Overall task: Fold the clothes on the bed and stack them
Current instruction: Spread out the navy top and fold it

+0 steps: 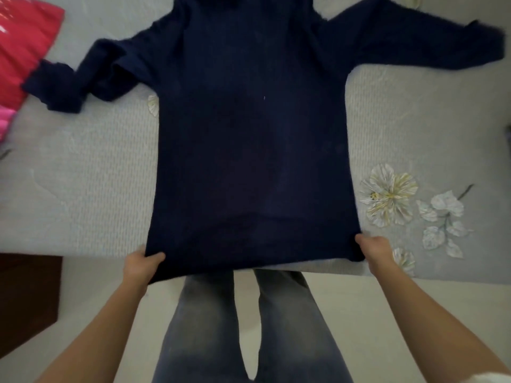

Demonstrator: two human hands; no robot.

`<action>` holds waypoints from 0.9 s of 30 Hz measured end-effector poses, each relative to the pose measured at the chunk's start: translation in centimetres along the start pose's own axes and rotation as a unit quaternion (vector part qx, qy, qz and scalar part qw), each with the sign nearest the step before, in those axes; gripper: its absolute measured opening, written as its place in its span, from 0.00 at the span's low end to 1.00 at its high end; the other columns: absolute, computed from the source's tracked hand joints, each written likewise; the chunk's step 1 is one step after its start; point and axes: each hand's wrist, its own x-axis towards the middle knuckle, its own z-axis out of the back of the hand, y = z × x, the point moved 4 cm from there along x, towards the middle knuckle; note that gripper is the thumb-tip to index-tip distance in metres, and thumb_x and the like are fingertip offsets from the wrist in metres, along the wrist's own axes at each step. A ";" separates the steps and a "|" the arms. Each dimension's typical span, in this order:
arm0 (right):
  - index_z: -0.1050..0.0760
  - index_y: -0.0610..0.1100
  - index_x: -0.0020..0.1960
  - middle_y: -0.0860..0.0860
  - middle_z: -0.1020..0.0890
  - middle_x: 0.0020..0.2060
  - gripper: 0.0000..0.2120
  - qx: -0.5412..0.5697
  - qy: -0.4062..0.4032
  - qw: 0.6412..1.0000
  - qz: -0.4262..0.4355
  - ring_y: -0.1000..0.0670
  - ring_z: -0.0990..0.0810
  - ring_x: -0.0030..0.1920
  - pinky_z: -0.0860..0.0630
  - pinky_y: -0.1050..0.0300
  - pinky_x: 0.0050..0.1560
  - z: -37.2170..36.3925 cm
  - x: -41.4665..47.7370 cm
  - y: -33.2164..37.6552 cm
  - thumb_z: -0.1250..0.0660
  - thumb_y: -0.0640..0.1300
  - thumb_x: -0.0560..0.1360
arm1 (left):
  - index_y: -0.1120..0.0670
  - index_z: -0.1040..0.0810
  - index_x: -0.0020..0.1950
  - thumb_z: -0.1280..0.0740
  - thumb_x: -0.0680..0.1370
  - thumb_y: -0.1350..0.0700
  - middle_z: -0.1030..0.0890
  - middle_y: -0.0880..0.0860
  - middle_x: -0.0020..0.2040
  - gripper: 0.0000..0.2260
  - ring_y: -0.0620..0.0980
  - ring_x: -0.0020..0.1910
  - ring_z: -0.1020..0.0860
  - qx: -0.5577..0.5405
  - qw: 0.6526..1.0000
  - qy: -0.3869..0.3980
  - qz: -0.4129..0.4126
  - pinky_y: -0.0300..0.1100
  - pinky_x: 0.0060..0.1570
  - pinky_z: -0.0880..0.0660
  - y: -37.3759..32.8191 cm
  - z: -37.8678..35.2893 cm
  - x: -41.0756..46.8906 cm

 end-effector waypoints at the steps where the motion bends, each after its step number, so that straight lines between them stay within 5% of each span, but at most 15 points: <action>1: 0.29 0.33 0.44 0.40 0.27 0.42 0.08 -0.044 0.011 0.999 0.004 0.42 0.26 0.43 0.33 0.53 0.41 0.2 0.1 0.3 0.37 0.39 0.75 | 0.67 0.25 0.58 0.34 0.74 0.64 0.22 0.66 0.55 0.14 0.61 0.48 0.24 0.051 0.999 -0.004 0.000 0.52 0.52 0.27 -0.1 0.1 -0.3; 5: 0.30 0.38 0.34 0.42 0.26 0.34 0.12 -0.079 -0.016 0.992 0.101 0.44 0.27 0.41 0.32 0.54 0.41 1.8 1.2 6.0 0.40 0.41 0.75 | 0.60 0.36 0.69 0.31 0.73 0.51 0.29 0.66 0.63 0.29 0.65 0.59 0.29 0.175 0.978 -0.088 -0.069 0.59 0.58 0.29 -5.4 -0.3 -1.2; 13: 0.40 0.43 0.28 0.48 0.37 0.26 0.18 0.060 -0.015 0.974 0.218 0.50 0.38 0.29 0.40 0.56 0.30 4.7 5.3 21.8 0.41 0.40 0.76 | 0.55 0.38 0.71 0.36 0.76 0.51 0.36 0.61 0.69 0.25 0.61 0.67 0.36 0.178 0.944 -0.066 -0.270 0.57 0.63 0.34 -22.8 -8.0 -4.7; 16: 0.38 0.43 0.29 0.47 0.34 0.28 0.17 0.096 -0.031 0.976 0.193 0.48 0.34 0.33 0.37 0.56 0.33 6.8 9.0 25.0 0.41 0.41 0.76 | 0.55 0.38 0.71 0.37 0.77 0.53 0.36 0.59 0.69 0.23 0.59 0.66 0.36 0.197 0.928 -0.041 -0.312 0.54 0.62 0.33 -27.4 -11.5 -5.7; 18: 0.28 0.36 0.37 0.43 0.29 0.37 0.13 0.126 -0.056 0.976 0.169 0.47 0.30 0.41 0.33 0.55 0.42 9.2 12.6 26.5 0.41 0.44 0.76 | 0.54 0.37 0.71 0.38 0.77 0.53 0.36 0.59 0.69 0.23 0.58 0.66 0.36 0.212 0.917 -0.035 -0.337 0.54 0.61 0.32 -30.2 -13.8 -6.2; 20: 0.28 0.32 0.57 0.43 0.28 0.45 0.18 0.175 -0.073 0.973 0.133 0.47 0.29 0.47 0.31 0.54 0.48 11.9 16.3 27.8 0.40 0.45 0.76 | 0.54 0.36 0.71 0.38 0.78 0.54 0.36 0.58 0.69 0.22 0.57 0.66 0.36 0.228 0.902 -0.035 -0.365 0.53 0.61 0.32 -33.0 -16.2 -6.7; 24: 0.27 0.37 0.53 0.46 0.26 0.46 0.11 0.318 -0.064 0.942 0.089 0.49 0.25 0.43 0.28 0.58 0.42 16.1 21.8 29.6 0.37 0.44 0.76 | 0.56 0.33 0.69 0.38 0.78 0.55 0.34 0.57 0.69 0.20 0.57 0.67 0.37 0.221 0.875 -0.048 -0.429 0.52 0.62 0.34 -39.0 -20.7 -7.8; 27: 0.34 0.40 0.68 0.43 0.27 0.62 0.23 0.381 -0.010 0.923 0.063 0.46 0.26 0.60 0.27 0.56 0.56 17.2 24.3 31.0 0.36 0.48 0.76 | 0.56 0.35 0.71 0.38 0.78 0.55 0.36 0.57 0.71 0.22 0.57 0.68 0.38 0.241 0.856 -0.044 -0.456 0.53 0.64 0.35 -42.0 -23.6 -8.0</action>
